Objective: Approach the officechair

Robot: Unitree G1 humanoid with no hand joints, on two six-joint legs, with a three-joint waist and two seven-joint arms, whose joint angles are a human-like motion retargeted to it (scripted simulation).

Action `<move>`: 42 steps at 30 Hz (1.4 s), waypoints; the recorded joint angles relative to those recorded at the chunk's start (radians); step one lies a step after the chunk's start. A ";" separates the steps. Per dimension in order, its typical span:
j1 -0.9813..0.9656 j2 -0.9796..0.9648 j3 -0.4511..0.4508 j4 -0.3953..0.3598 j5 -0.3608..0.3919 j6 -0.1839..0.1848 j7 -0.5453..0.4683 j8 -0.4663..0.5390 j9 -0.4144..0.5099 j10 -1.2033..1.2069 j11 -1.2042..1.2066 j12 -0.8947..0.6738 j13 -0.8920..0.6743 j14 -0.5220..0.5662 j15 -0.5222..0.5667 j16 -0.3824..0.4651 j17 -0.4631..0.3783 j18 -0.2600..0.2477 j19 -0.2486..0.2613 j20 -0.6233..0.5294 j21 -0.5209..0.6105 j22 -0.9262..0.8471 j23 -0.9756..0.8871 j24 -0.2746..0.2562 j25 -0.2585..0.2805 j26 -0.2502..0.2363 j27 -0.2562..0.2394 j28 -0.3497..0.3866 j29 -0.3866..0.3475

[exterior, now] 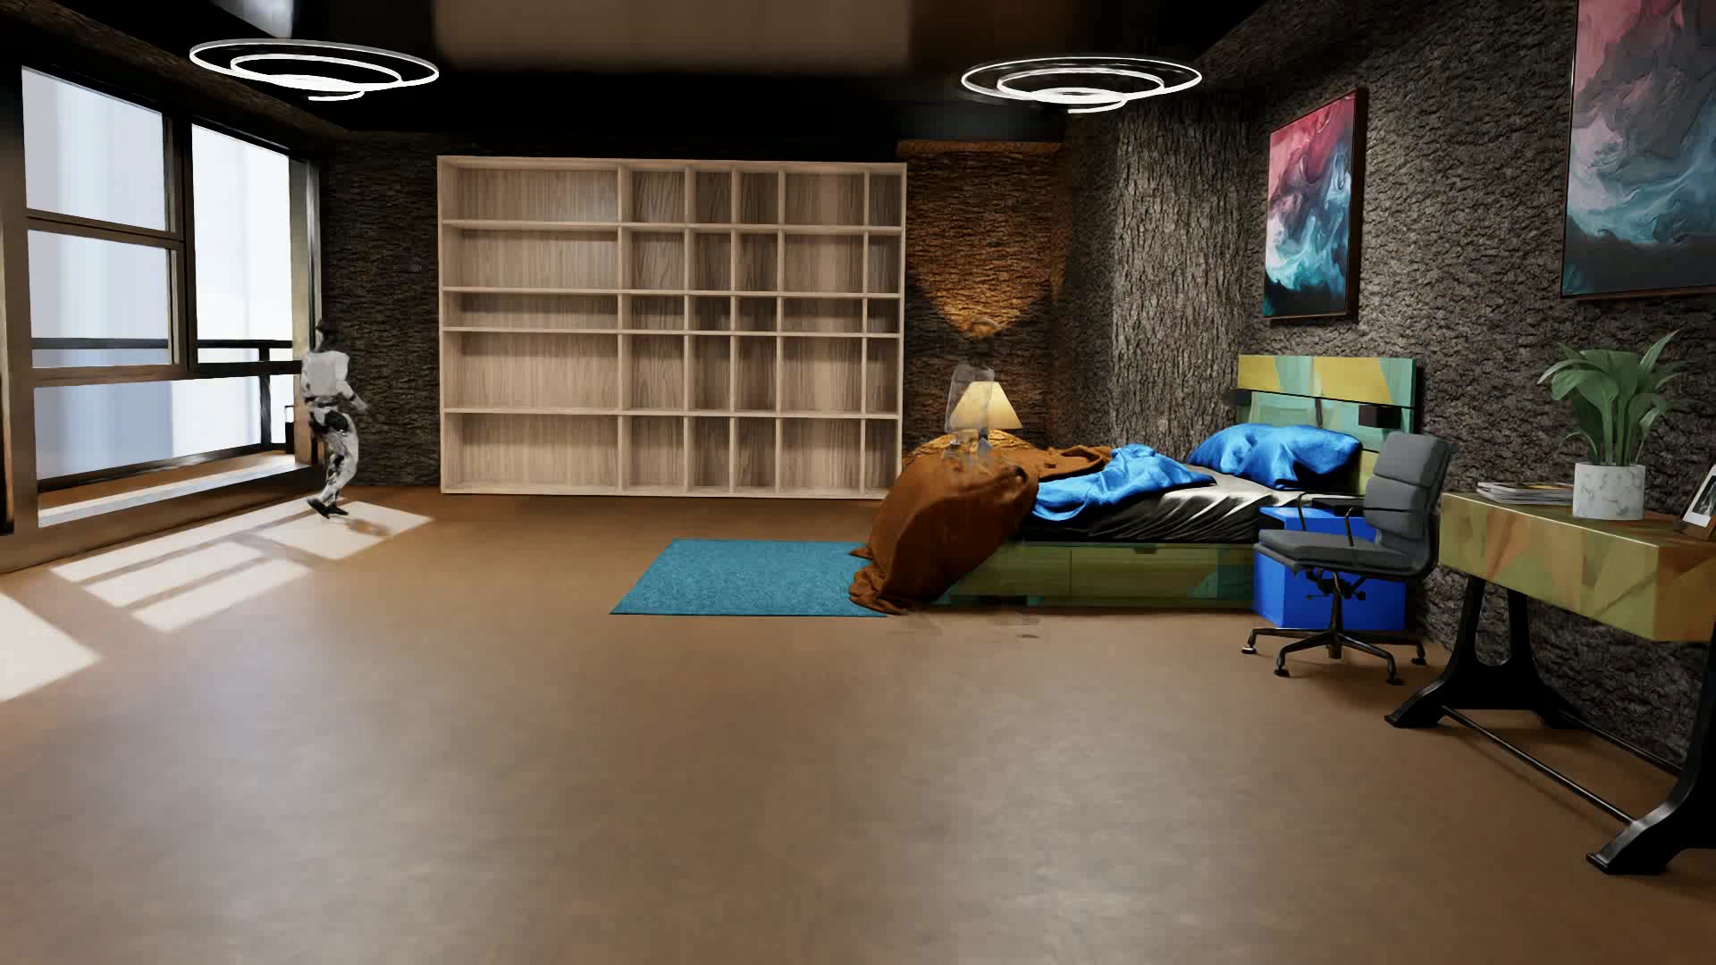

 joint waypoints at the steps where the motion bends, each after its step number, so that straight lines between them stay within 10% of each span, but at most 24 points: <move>1: 0.018 -0.058 0.009 -0.001 -0.082 -0.016 0.040 -0.031 0.001 0.009 0.088 -0.051 0.004 -0.018 -0.008 0.018 -0.006 0.004 0.004 -0.034 -0.005 0.028 0.020 0.048 -0.001 0.010 0.034 -0.028 -0.014; 3: 0.081 -0.120 0.009 -0.012 -0.289 -0.043 0.069 -0.121 -0.004 -0.045 0.033 -0.149 0.003 -0.006 -0.038 0.049 -0.023 0.004 -0.112 0.008 0.017 0.024 0.106 0.082 -0.012 0.089 0.078 0.018 0.011; 5: 0.140 -0.113 -0.004 -0.026 -0.389 -0.057 0.057 -0.211 -0.011 -0.119 -0.286 -0.212 0.006 0.033 -0.060 0.044 -0.049 -0.005 -0.216 0.188 0.038 -0.076 0.208 -0.041 -0.032 0.122 0.102 0.165 0.079; 7: 0.174 -0.093 -0.018 -0.045 -0.363 -0.055 0.009 -0.159 -0.013 -0.167 -0.631 -0.285 0.023 0.042 0.114 0.049 -0.060 -0.016 -0.189 0.271 0.023 -0.201 0.271 -0.187 -0.043 0.038 0.140 0.232 0.121; 11: 0.144 -0.109 -0.017 -0.069 -0.401 -0.032 -0.059 -0.220 -0.009 -0.133 -0.604 -0.397 0.082 -0.023 0.091 0.117 -0.050 -0.015 -0.224 0.184 -0.030 -0.467 0.308 -0.180 0.004 -0.030 0.154 0.334 0.028; 14: 0.154 -0.086 -0.028 -0.020 -0.396 -0.009 0.041 -0.259 -0.018 -0.055 -0.618 -0.319 0.074 -0.118 0.120 0.033 -0.097 -0.022 -0.220 0.193 0.026 -0.583 0.323 -0.303 -0.024 -0.036 0.156 0.385 0.081; 17: 0.191 -0.073 -0.031 -0.045 -0.377 0.005 0.007 -0.250 -0.027 0.099 -0.615 -0.241 0.078 -0.158 0.148 0.060 -0.077 -0.023 -0.215 0.078 -0.030 -0.520 0.251 -0.148 0.043 -0.105 0.163 0.183 0.008; 22: 0.317 -0.164 -0.039 -0.167 -0.333 -0.006 -0.239 -0.141 -0.020 0.083 -0.494 -0.151 0.074 -0.186 0.169 -0.065 -0.036 -0.033 -0.227 0.256 -0.068 -0.081 0.076 -0.099 0.123 0.103 0.113 0.127 -0.059; 24: 0.309 -0.211 -0.059 -0.137 -0.290 -0.027 -0.168 -0.082 -0.005 0.006 -0.554 -0.167 0.070 -0.232 0.244 -0.042 -0.025 0.032 -0.224 0.159 -0.051 0.115 -0.029 0.004 0.109 0.072 0.056 -0.033 -0.063; 27: 0.212 -0.271 -0.078 -0.055 -0.183 -0.062 0.032 -0.003 0.005 -0.103 -0.777 -0.215 0.061 -0.206 0.387 -0.025 -0.017 0.030 0.003 0.051 0.006 0.244 -0.149 0.127 -0.003 0.019 0.005 -0.203 -0.017; 33: 0.192 -0.105 -0.120 0.102 -0.504 -0.090 0.339 -0.314 -0.029 -0.312 -0.200 -0.315 0.181 -0.011 -0.098 0.021 -0.024 -0.044 -0.241 -0.078 -0.062 0.008 -0.104 0.352 0.006 0.028 0.064 0.116 0.010; 36: 0.219 0.024 -0.110 0.197 -0.743 -0.095 0.533 -0.441 -0.065 -0.377 -0.186 -0.303 0.171 0.064 -0.221 0.042 -0.038 -0.111 -0.272 0.060 -0.187 -0.312 0.047 0.288 0.061 -0.019 0.213 0.321 -0.074; 38: 0.246 0.107 -0.089 0.314 -0.877 -0.098 0.692 -0.727 -0.084 -0.383 -0.244 -0.265 0.142 0.093 -0.273 0.057 -0.069 -0.150 -0.290 0.210 -0.165 -0.486 0.085 0.109 -0.007 -0.025 0.277 0.426 -0.029; 40: 0.301 0.048 -0.093 0.494 -0.758 -0.078 0.804 -0.694 -0.086 -0.331 -0.268 -0.178 0.099 -0.001 -0.323 0.114 -0.079 -0.118 -0.110 0.349 -0.070 -0.585 0.058 -0.157 -0.060 -0.018 0.201 0.459 0.063; 42: 0.250 -0.051 -0.073 0.533 -0.536 -0.048 0.553 -0.505 -0.069 -0.166 -0.257 -0.053 0.050 -0.197 -0.388 0.170 -0.092 0.090 -0.161 0.398 0.021 -0.594 0.042 -0.334 -0.061 0.008 0.083 0.451 0.164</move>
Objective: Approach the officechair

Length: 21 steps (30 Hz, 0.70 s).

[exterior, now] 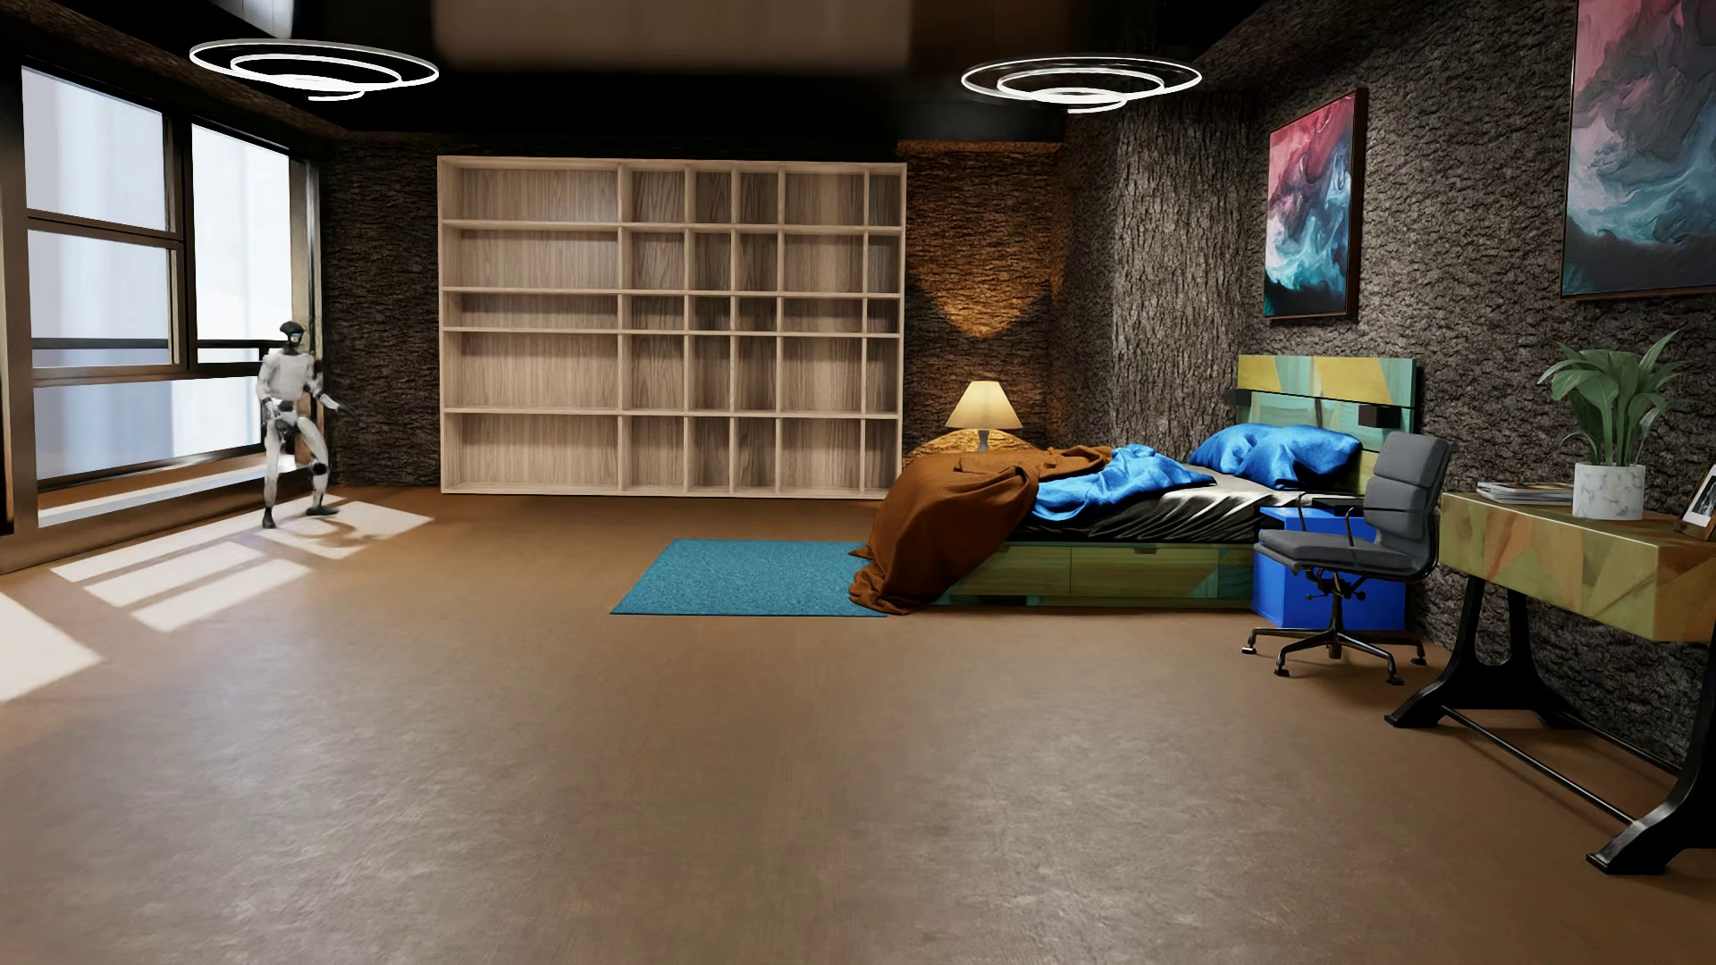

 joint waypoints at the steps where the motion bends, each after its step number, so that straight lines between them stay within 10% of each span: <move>1: -0.075 -0.007 0.013 -0.096 0.103 0.010 -0.222 0.079 0.012 0.126 -0.021 0.049 -0.031 -0.042 -0.016 0.021 0.005 -0.038 -0.042 -0.024 0.024 0.048 -0.002 -0.023 -0.016 0.027 -0.020 -0.025 0.017; 4: -0.249 0.100 0.029 -0.291 0.328 0.049 -0.253 0.228 0.041 0.389 -0.190 0.121 -0.070 -0.081 0.012 0.029 0.072 0.000 -0.117 -0.217 0.002 0.288 -0.056 0.136 0.045 0.061 -0.057 -0.345 -0.075; 7: -0.491 0.263 0.072 -0.503 0.504 0.077 -0.280 0.413 0.055 0.348 -0.390 0.197 -0.165 -0.024 0.090 -0.070 0.068 -0.031 -0.172 -0.237 0.047 0.354 -0.158 0.231 0.092 -0.058 -0.219 -0.646 -0.082; 12: -0.655 0.563 0.136 -0.626 0.555 0.050 -0.389 0.692 0.084 -0.004 -0.488 0.239 -0.269 0.158 0.277 -0.143 0.121 0.018 -0.204 -0.312 0.041 0.307 -0.254 0.361 0.156 -0.060 -0.194 -0.417 -0.229; 15: -0.587 0.454 0.166 -0.646 0.517 -0.015 -0.371 0.734 0.111 0.241 0.025 0.122 -0.211 0.178 0.664 -0.165 0.082 0.145 0.164 -0.254 0.049 0.455 -0.088 0.391 0.194 0.047 -0.035 -0.456 -0.274; 18: -0.373 0.023 0.165 -0.717 0.322 -0.070 -0.320 0.677 0.123 0.251 0.521 -0.022 -0.201 0.011 0.557 -0.192 -0.033 0.150 0.119 -0.109 0.181 0.376 0.288 0.376 0.098 0.088 0.134 -0.307 -0.075; 21: -0.082 -0.304 0.132 -0.839 0.173 -0.090 -0.396 0.615 0.111 0.080 0.344 -0.116 -0.071 -0.036 0.378 -0.194 -0.109 0.160 0.019 -0.058 0.210 0.173 0.483 0.202 0.033 -0.087 0.165 -0.125 0.069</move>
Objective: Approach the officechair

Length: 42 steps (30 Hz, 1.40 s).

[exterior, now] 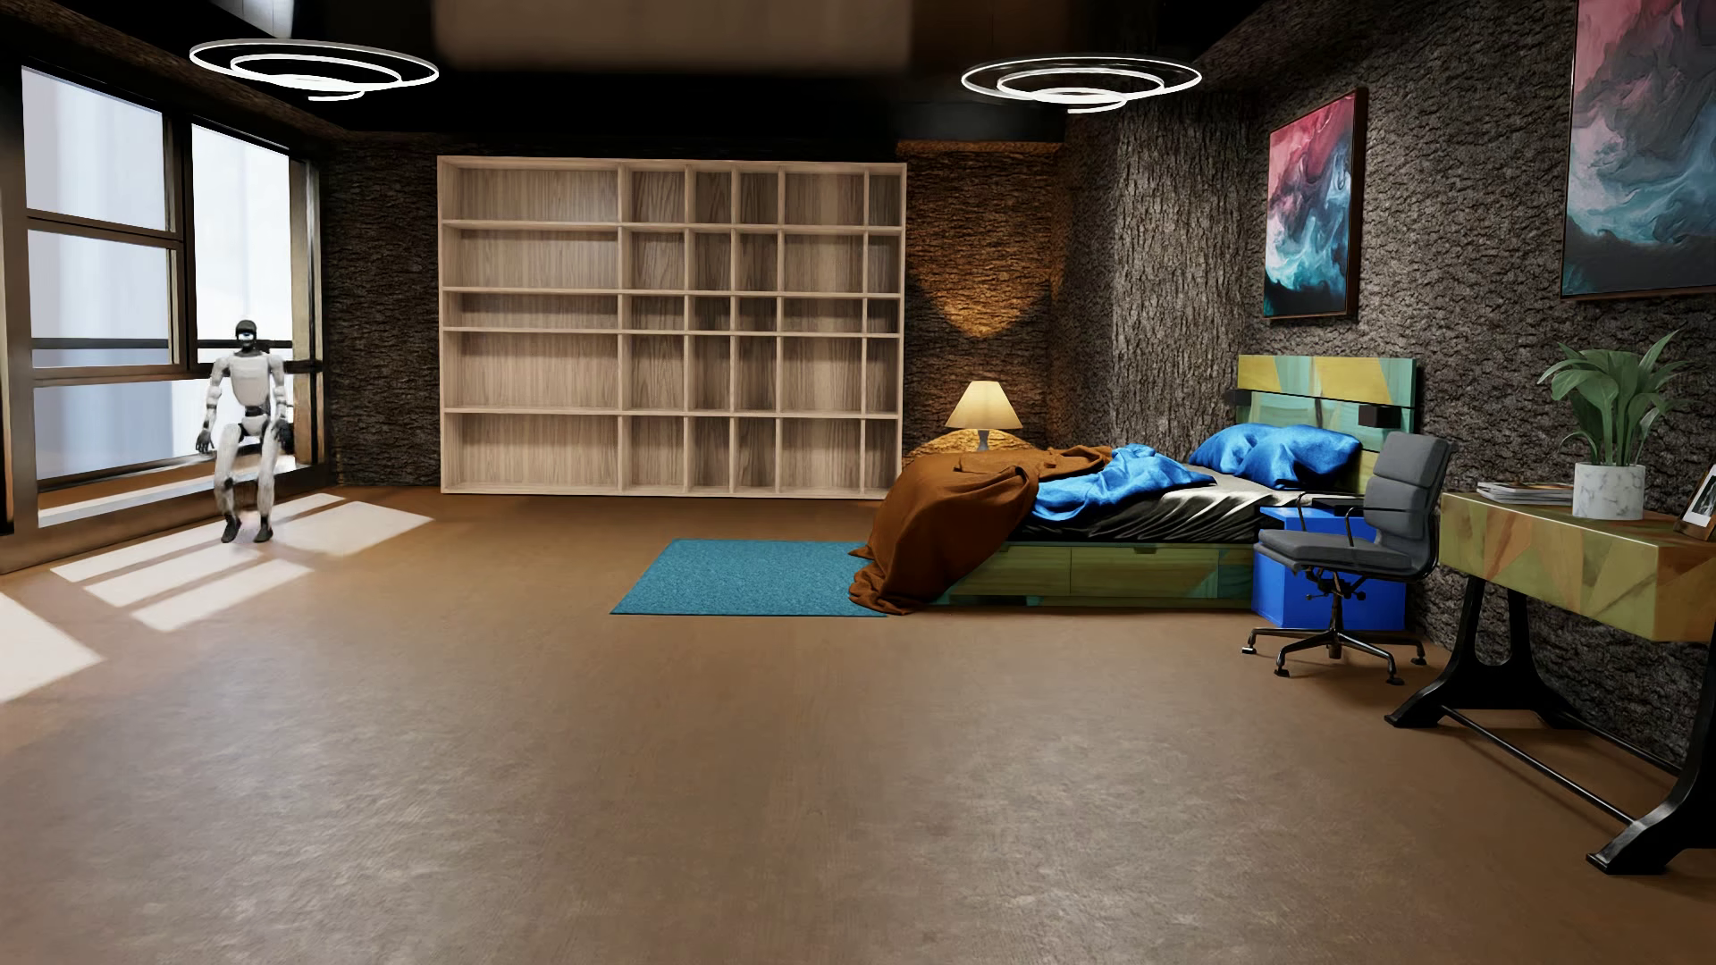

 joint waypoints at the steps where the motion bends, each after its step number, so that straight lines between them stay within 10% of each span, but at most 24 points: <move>1: 0.098 -0.057 -0.013 -0.024 -0.035 0.002 -0.047 -0.025 -0.007 -0.058 -0.177 -0.030 0.071 0.003 -0.024 0.021 -0.011 0.001 0.003 -0.030 -0.050 -0.067 -0.010 -0.048 0.032 -0.036 -0.022 0.006 -0.003; 4: 0.377 -0.068 -0.065 -0.021 -0.069 0.020 -0.202 -0.020 -0.032 -0.194 -0.846 -0.099 0.292 0.073 -0.020 0.099 0.001 0.013 0.021 -0.145 -0.235 -0.250 -0.124 -0.113 0.140 -0.081 -0.095 0.018 -0.102; 7: 0.519 -0.062 -0.121 0.089 -0.012 0.081 -0.231 0.046 -0.049 -0.035 -0.731 -0.043 0.385 0.243 0.135 0.156 0.081 -0.012 0.148 -0.195 -0.346 -0.325 -0.151 -0.164 0.152 -0.046 -0.047 0.034 -0.178; 9: 0.382 -0.049 -0.131 0.216 0.004 0.141 -0.099 -0.012 -0.042 0.363 -0.482 0.044 0.314 0.445 0.072 0.148 0.123 -0.248 0.135 -0.204 -0.328 -0.282 -0.062 -0.152 0.085 0.029 0.024 0.022 -0.180; 12: -0.034 0.169 -0.103 0.273 -0.005 0.208 0.070 -0.155 -0.037 0.703 -0.480 0.113 0.104 0.312 -0.089 0.092 0.162 -0.226 0.109 -0.306 -0.205 -0.011 -0.033 0.007 -0.075 0.165 0.049 -0.092 -0.123; 15: -0.340 0.499 -0.070 0.313 0.030 0.228 0.162 -0.340 -0.055 0.438 -0.676 0.147 -0.038 0.191 -0.122 0.111 0.183 -0.184 0.124 -0.412 -0.310 0.323 -0.239 0.079 0.080 0.154 -0.142 -0.363 -0.293; 17: -0.467 0.692 -0.043 0.331 0.099 0.227 0.137 -0.402 -0.070 0.095 -0.819 0.197 -0.150 0.182 -0.114 0.160 0.185 -0.137 0.142 -0.391 -0.359 0.410 -0.386 0.083 0.211 0.111 -0.184 -0.466 -0.403; 20: -0.521 0.907 -0.003 0.349 0.162 0.197 0.121 -0.365 -0.085 -0.187 -0.892 0.301 -0.206 0.172 0.005 0.128 0.193 -0.092 0.149 -0.109 -0.363 0.456 -0.644 -0.052 0.341 0.271 -0.237 -0.220 -0.464; 22: -0.473 0.911 0.014 0.339 0.096 0.151 0.174 -0.262 -0.089 -0.046 -0.655 0.343 -0.134 0.268 0.253 0.024 0.167 0.018 0.128 0.074 -0.329 0.456 -0.750 -0.129 0.251 0.414 -0.238 -0.042 -0.393; 24: -0.407 0.704 0.001 0.261 0.012 0.085 0.200 -0.138 -0.072 0.094 -0.190 0.308 -0.058 0.224 0.420 -0.052 0.122 0.054 0.056 0.098 -0.276 0.431 -0.749 -0.122 0.069 0.374 -0.182 -0.097 -0.324; 27: -0.205 0.226 -0.020 0.099 0.063 0.026 0.170 0.062 -0.048 0.055 0.157 0.118 -0.003 0.080 0.184 -0.075 0.099 0.041 0.039 -0.020 -0.170 0.323 -0.456 0.070 0.015 0.344 -0.105 0.003 -0.123; 31: 0.159 -0.078 -0.058 0.011 0.048 0.038 -0.056 -0.052 -0.049 -0.167 -0.422 -0.115 0.101 0.006 0.022 -0.088 0.089 0.043 -0.023 -0.106 -0.086 0.021 -0.105 -0.009 -0.092 0.072 -0.065 -0.094 0.132; 35: 0.502 -0.080 -0.127 0.062 0.103 0.054 -0.226 -0.110 -0.045 -0.238 -0.928 -0.256 0.277 0.052 0.007 0.012 0.176 0.015 0.115 -0.280 -0.255 -0.211 -0.156 0.022 -0.029 -0.070 -0.082 0.004 -0.077; 37: 0.563 -0.088 -0.165 0.107 0.134 0.086 -0.263 -0.120 -0.045 -0.061 -0.667 -0.205 0.319 0.250 0.097 0.051 0.231 -0.118 0.002 -0.304 -0.314 -0.207 -0.155 -0.065 -0.014 -0.044 -0.062 0.008 -0.145; 39: 0.424 -0.047 -0.190 0.139 0.148 0.130 -0.282 -0.187 -0.036 0.334 -0.470 -0.128 0.285 0.517 0.048 0.095 0.276 -0.401 -0.069 -0.345 -0.343 -0.133 -0.120 -0.086 -0.017 0.048 -0.050 -0.034 -0.106; 42: -0.007 0.196 -0.191 0.230 0.211 0.186 -0.207 -0.274 -0.027 0.711 -0.527 -0.052 0.125 0.380 -0.112 0.088 0.268 -0.290 -0.104 -0.422 -0.338 0.201 -0.124 -0.054 -0.107 0.231 -0.048 -0.147 -0.091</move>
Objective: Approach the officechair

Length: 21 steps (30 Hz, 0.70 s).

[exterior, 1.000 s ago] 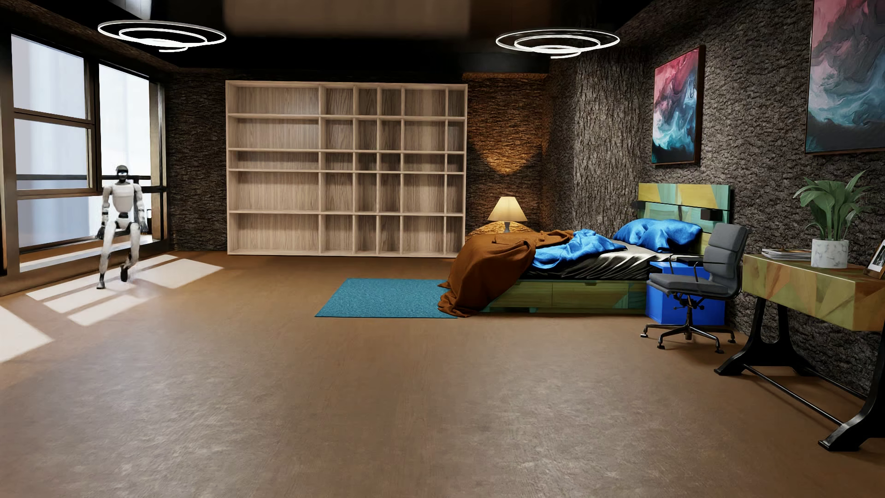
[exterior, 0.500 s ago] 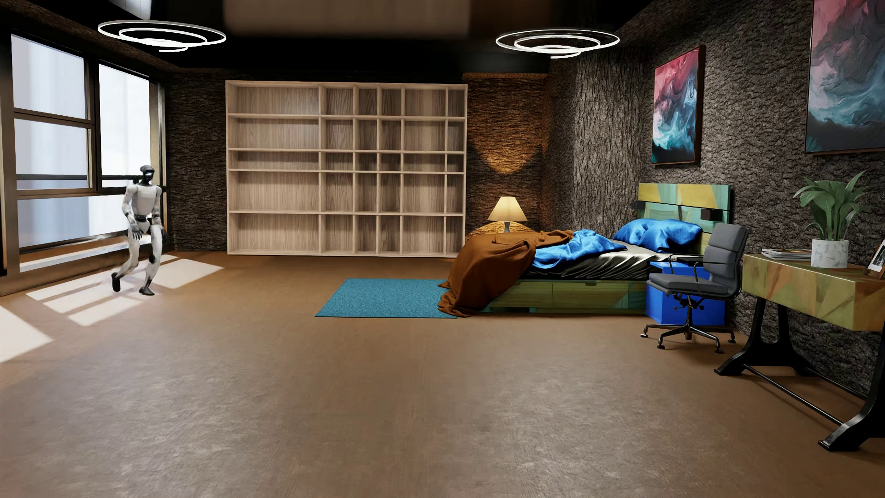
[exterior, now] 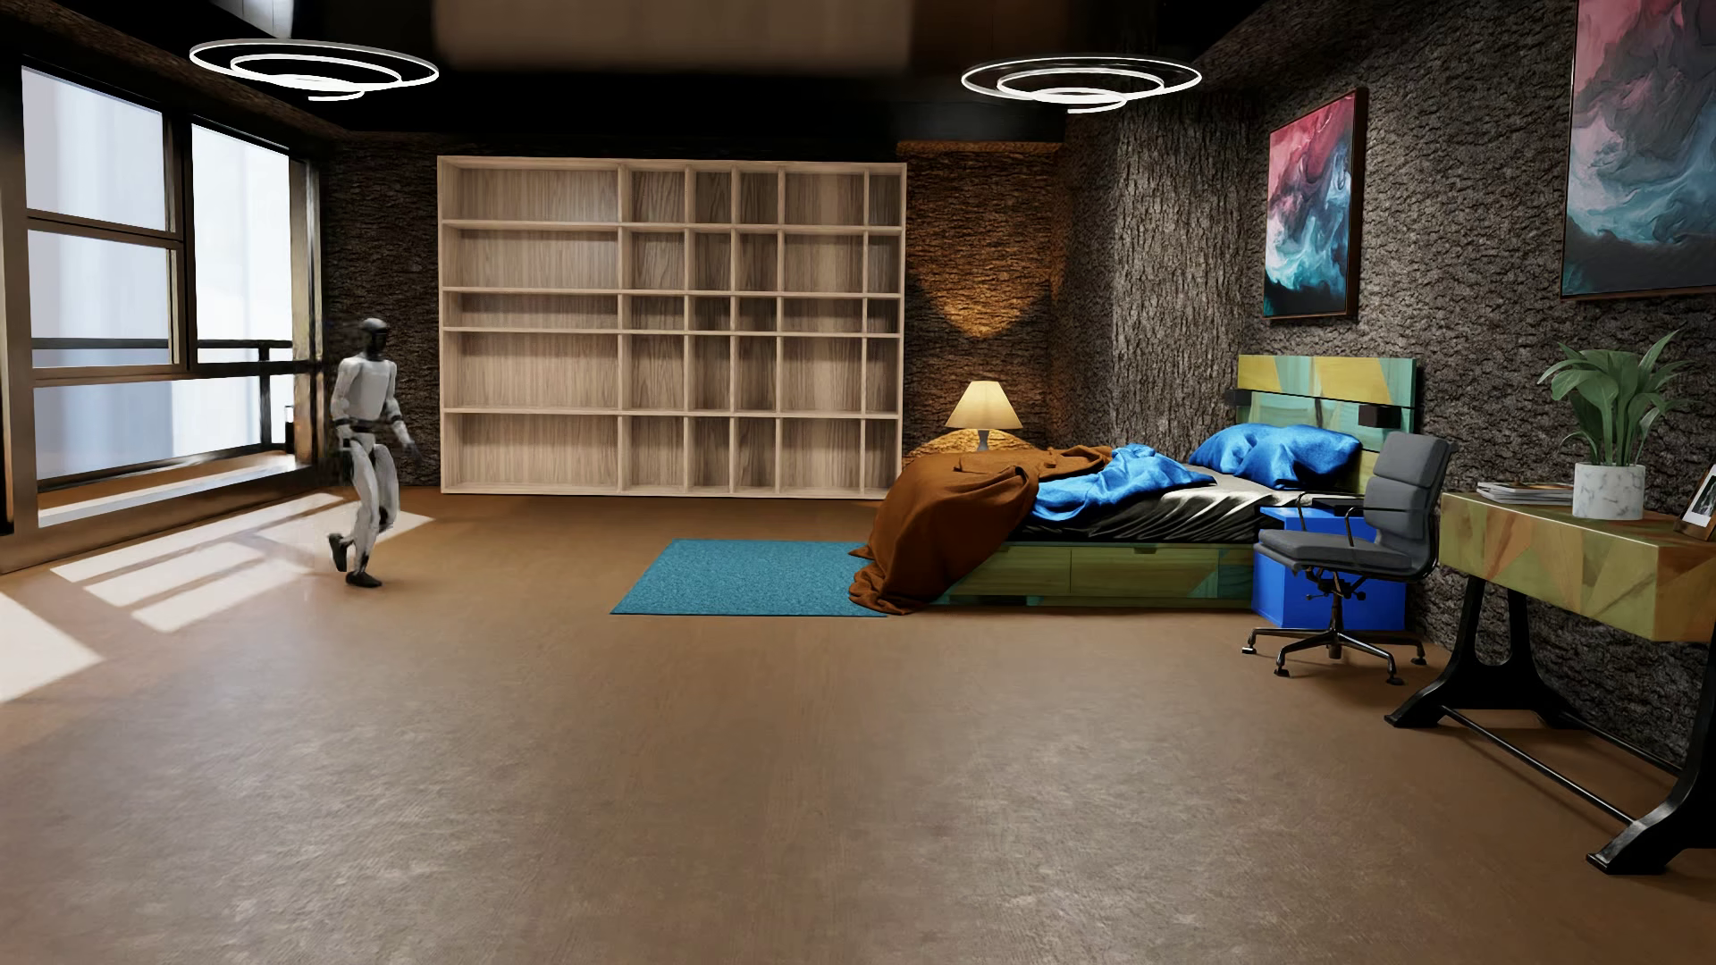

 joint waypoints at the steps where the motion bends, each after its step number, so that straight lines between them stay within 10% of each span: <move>1: -0.126 0.102 0.011 0.028 0.033 0.011 0.035 -0.009 -0.002 -0.024 -0.071 0.025 -0.055 -0.056 -0.022 0.006 -0.007 0.048 -0.003 -0.050 -0.005 0.127 -0.029 0.030 -0.014 0.020 -0.014 -0.083 -0.048; 4: -0.385 0.358 0.063 0.073 0.118 0.024 0.115 0.038 -0.015 -0.421 -0.232 0.164 -0.229 -0.185 -0.073 0.070 -0.037 0.105 -0.003 -0.125 0.001 0.292 -0.159 0.094 0.048 -0.076 -0.134 -0.265 -0.125; 8: -0.449 0.672 0.150 0.106 0.127 0.005 0.087 0.177 -0.026 -1.048 -0.351 0.400 -0.387 -0.163 -0.028 0.081 -0.119 0.132 0.009 0.133 0.081 0.200 -0.388 -0.030 0.147 0.024 -0.211 -0.034 -0.193; 12: -0.397 0.546 0.188 0.049 -0.029 -0.097 0.226 0.237 -0.013 -0.645 0.281 0.334 -0.259 -0.099 0.523 0.015 -0.150 0.171 0.148 0.152 0.081 0.325 -0.421 0.048 0.224 0.035 -0.113 -0.183 -0.225; 14: -0.255 0.235 0.172 -0.033 -0.045 -0.155 0.271 0.306 0.000 -0.639 0.643 0.212 -0.196 -0.233 0.446 -0.012 -0.175 0.183 0.175 0.161 0.153 0.260 -0.323 0.095 0.179 -0.041 -0.063 -0.173 -0.139; 16: -0.061 -0.055 0.159 -0.099 -0.080 -0.186 0.277 0.315 0.000 -0.739 0.690 0.110 -0.153 -0.319 0.277 -0.060 -0.211 0.191 0.145 0.226 0.300 0.102 -0.158 0.096 0.057 -0.082 -0.034 0.007 0.007; 19: 0.226 -0.308 0.122 -0.159 -0.175 -0.192 0.219 0.216 -0.012 -0.897 0.279 -0.051 -0.062 -0.382 0.113 -0.113 -0.239 0.196 0.064 0.224 0.464 -0.106 0.001 0.000 -0.087 -0.209 -0.103 0.114 0.359; 21: 0.407 -0.335 0.086 -0.155 -0.183 -0.184 0.142 0.189 -0.023 -0.990 -0.203 -0.176 0.035 -0.362 0.088 -0.091 -0.214 0.183 0.080 0.129 0.389 -0.226 -0.027 -0.014 -0.050 -0.266 -0.123 0.103 0.368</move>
